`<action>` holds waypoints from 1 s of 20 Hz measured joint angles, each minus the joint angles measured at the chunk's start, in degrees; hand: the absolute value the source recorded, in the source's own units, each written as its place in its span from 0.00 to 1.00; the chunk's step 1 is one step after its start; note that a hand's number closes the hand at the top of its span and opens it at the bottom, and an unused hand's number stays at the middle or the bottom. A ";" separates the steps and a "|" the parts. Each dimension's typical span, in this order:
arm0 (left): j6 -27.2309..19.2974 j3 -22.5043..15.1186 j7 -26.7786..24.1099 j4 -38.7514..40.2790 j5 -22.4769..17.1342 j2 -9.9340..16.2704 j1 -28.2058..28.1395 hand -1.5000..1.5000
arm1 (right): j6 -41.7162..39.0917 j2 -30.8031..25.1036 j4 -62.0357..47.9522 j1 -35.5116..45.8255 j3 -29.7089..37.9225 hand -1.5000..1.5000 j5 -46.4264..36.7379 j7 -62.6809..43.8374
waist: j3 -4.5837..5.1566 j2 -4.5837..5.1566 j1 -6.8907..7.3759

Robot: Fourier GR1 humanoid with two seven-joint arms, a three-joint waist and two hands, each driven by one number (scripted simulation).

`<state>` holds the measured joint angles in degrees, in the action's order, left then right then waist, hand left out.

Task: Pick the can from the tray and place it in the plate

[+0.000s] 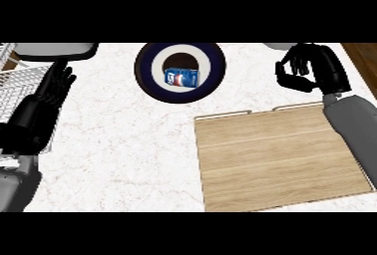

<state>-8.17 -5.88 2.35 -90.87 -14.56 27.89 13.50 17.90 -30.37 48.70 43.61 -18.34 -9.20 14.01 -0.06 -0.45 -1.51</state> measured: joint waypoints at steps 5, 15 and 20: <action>0.71 0.17 1.28 -1.70 1.11 -0.91 -0.25 0.50 | -1.93 1.43 7.65 0.14 0.55 1.00 -0.84 -4.05 | 0.07 0.16 0.98; 3.06 0.95 -0.01 1.87 3.16 -3.30 2.62 0.50 | -4.07 12.85 -0.29 13.44 2.03 1.00 -4.16 -10.91 | 0.08 0.65 2.47; 3.64 1.30 1.27 0.49 3.40 -3.77 2.91 0.50 | -2.06 18.26 -11.91 20.70 3.85 1.00 -6.38 -10.55 | 0.07 0.94 3.45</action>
<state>-4.52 -4.57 3.63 -90.38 -11.16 24.12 16.40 15.84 -12.10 36.79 64.31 -14.49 -15.58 3.47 0.01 0.49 1.94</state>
